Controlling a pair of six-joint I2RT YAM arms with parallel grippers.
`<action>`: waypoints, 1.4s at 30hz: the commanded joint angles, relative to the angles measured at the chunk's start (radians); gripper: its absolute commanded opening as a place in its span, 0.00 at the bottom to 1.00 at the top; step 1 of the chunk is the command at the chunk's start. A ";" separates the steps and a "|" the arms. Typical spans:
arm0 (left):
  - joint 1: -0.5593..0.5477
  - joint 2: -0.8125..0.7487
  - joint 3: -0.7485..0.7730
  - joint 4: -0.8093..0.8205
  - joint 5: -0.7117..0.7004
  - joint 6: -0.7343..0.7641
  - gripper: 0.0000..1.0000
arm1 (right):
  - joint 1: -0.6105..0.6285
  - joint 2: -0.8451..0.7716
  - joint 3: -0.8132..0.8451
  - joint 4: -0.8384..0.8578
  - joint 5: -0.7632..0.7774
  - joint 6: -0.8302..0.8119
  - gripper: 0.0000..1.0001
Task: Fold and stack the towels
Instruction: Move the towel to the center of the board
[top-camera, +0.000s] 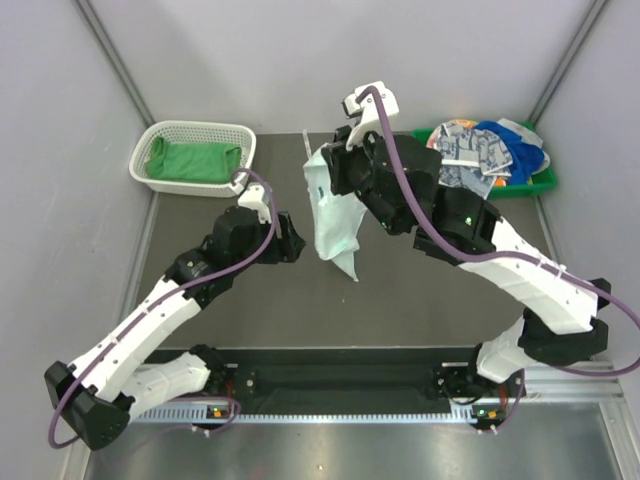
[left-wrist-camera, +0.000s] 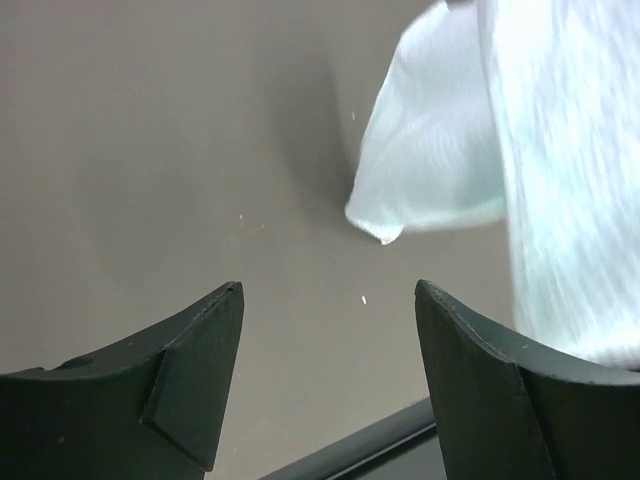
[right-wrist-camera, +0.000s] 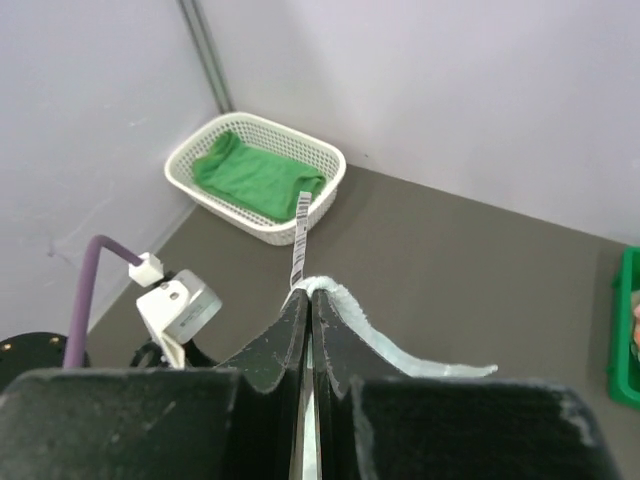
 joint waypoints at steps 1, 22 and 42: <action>0.000 -0.023 0.060 0.019 -0.056 0.007 0.73 | 0.046 0.001 0.087 0.087 0.090 -0.070 0.00; 0.011 0.082 0.008 -0.068 -0.210 -0.099 0.54 | -0.508 0.650 0.313 0.047 -0.220 0.083 0.20; 0.003 0.339 -0.102 0.102 -0.138 -0.207 0.67 | -0.312 0.009 -0.893 0.322 -0.335 0.468 0.50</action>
